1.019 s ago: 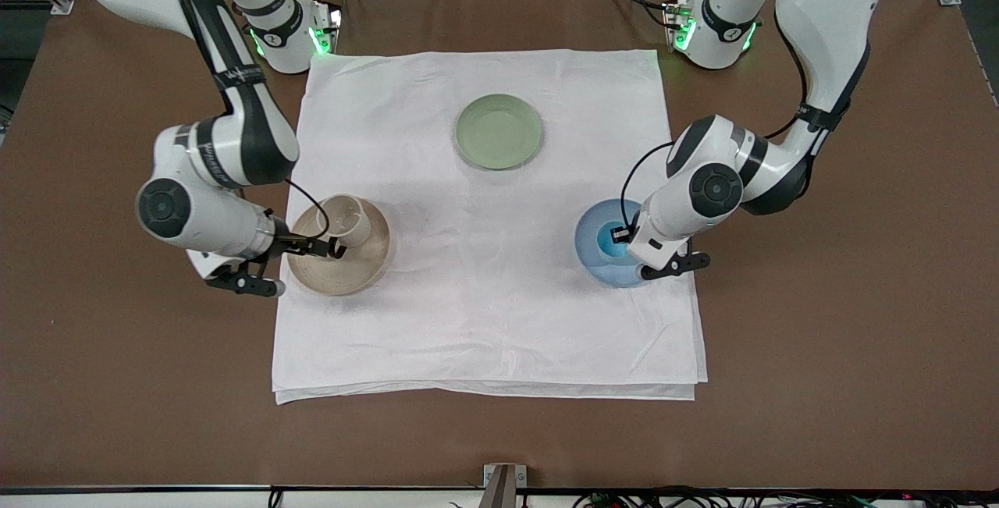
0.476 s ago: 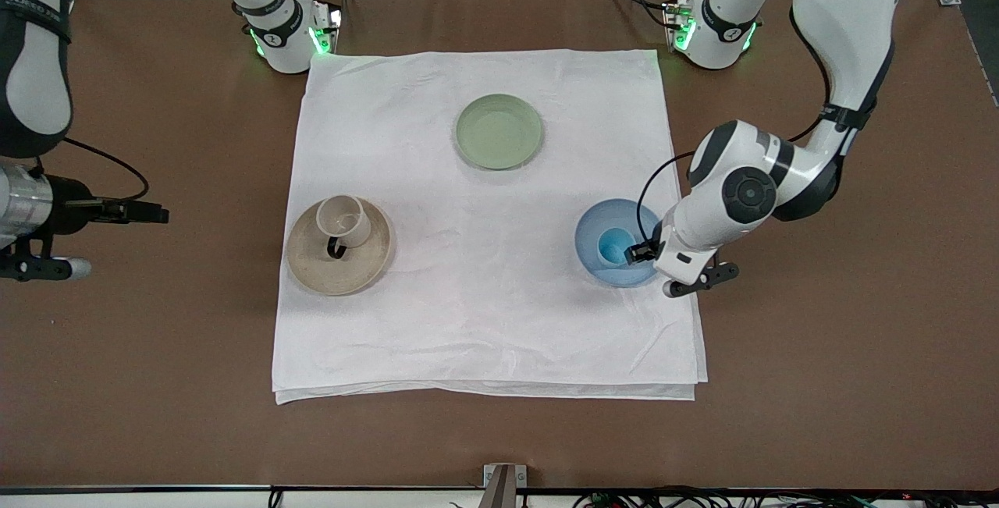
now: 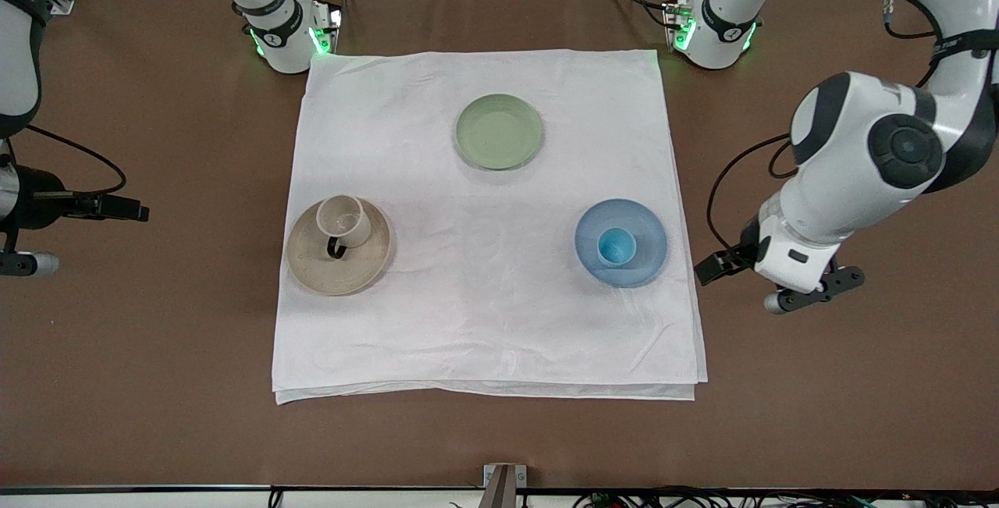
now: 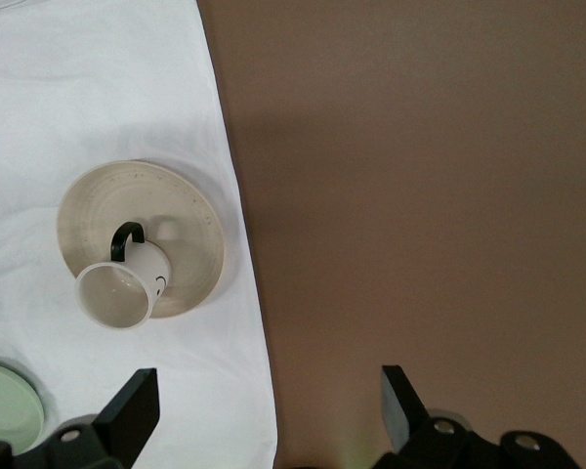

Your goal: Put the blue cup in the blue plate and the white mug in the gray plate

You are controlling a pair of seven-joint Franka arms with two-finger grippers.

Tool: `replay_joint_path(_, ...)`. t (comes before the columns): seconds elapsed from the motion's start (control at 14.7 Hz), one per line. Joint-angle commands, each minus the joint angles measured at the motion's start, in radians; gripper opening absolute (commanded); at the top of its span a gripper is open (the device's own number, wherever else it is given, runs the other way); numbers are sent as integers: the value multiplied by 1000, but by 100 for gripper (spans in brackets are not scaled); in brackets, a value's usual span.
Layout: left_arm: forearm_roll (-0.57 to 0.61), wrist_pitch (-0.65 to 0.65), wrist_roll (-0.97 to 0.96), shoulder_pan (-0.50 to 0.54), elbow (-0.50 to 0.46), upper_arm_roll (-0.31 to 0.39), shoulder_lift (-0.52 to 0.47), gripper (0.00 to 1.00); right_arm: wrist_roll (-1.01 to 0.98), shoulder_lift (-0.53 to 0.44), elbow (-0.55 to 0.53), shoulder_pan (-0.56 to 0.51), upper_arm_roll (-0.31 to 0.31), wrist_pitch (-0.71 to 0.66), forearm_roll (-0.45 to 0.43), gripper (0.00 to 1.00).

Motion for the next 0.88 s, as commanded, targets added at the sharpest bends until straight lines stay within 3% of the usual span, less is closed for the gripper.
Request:
replay_joint_path(0.0,23,-117,101,46,53,-4,-64,100,18,-8,18,-7,22,-31,-13,100)
replay_joint_path(0.2,13,-264,281,61,96,15,-153,100,18,-80,-37,-4,22,-28,-13,100)
replay_joint_path(0.48,-16,-402,430,-106,84,261,-260,100,23,-227,-163,29,24,-7,-72,100)
replay_joint_path(0.61,-52,-412,442,-193,26,370,-323,100,27,-299,-228,30,25,-1,-73,100)
replay_joint_path(0.68,-54,-413,442,-234,1,413,-349,100,29,-344,-273,30,25,13,-73,100)
replay_joint_path(0.82,-62,-425,444,-255,-46,433,-401,100,29,-427,-350,30,25,36,-73,100)
